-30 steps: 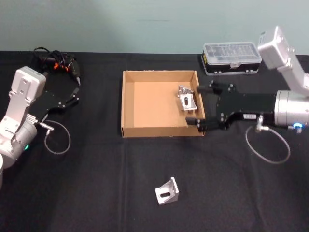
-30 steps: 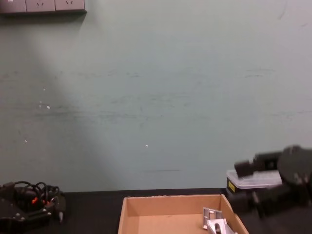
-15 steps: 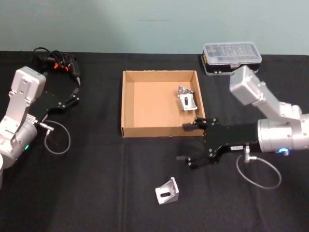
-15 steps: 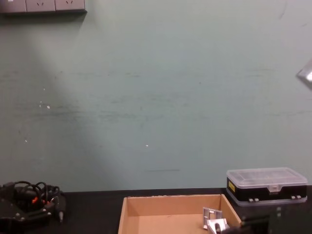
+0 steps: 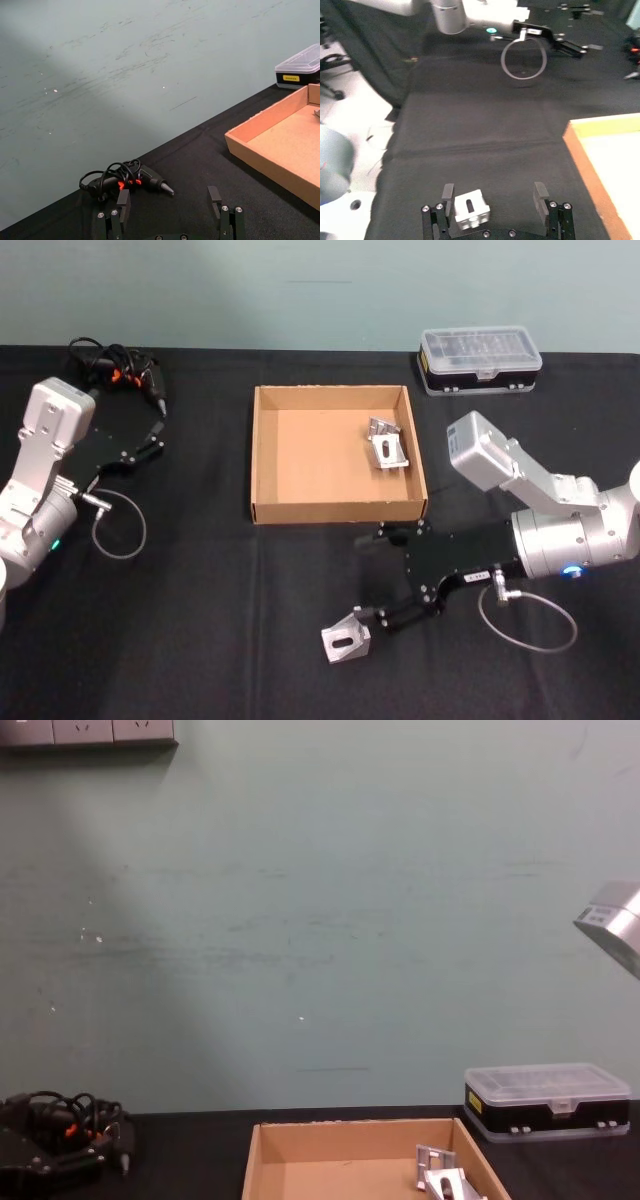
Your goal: Use one hand to pick up the angle iron from the table and place it into the box.
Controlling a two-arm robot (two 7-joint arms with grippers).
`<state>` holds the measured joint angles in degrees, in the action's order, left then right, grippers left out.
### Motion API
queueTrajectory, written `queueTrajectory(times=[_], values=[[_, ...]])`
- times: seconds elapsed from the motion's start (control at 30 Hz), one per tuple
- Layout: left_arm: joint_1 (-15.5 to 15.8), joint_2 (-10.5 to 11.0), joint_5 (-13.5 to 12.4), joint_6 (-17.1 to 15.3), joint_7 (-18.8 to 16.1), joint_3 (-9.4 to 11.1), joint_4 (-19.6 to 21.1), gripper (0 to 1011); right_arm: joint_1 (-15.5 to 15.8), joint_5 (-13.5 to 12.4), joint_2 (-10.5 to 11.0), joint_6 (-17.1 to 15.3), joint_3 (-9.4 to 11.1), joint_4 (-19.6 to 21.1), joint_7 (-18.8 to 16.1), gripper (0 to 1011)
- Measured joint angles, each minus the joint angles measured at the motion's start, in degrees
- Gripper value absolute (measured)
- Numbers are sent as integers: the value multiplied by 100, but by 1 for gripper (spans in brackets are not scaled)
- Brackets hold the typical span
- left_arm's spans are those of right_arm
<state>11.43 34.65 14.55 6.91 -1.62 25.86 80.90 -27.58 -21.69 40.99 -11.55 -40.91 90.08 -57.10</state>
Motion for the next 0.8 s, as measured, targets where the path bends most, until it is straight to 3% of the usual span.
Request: queueTrajectory(times=[0.27,0.8], values=[[0,0,0,0,0,0,0,1000,-278,101,29,144,-357,-89,-400,1003],[0,0,0,0,0,0,0,1000,-564,371,71,191,-789,-125,-449,1003]])
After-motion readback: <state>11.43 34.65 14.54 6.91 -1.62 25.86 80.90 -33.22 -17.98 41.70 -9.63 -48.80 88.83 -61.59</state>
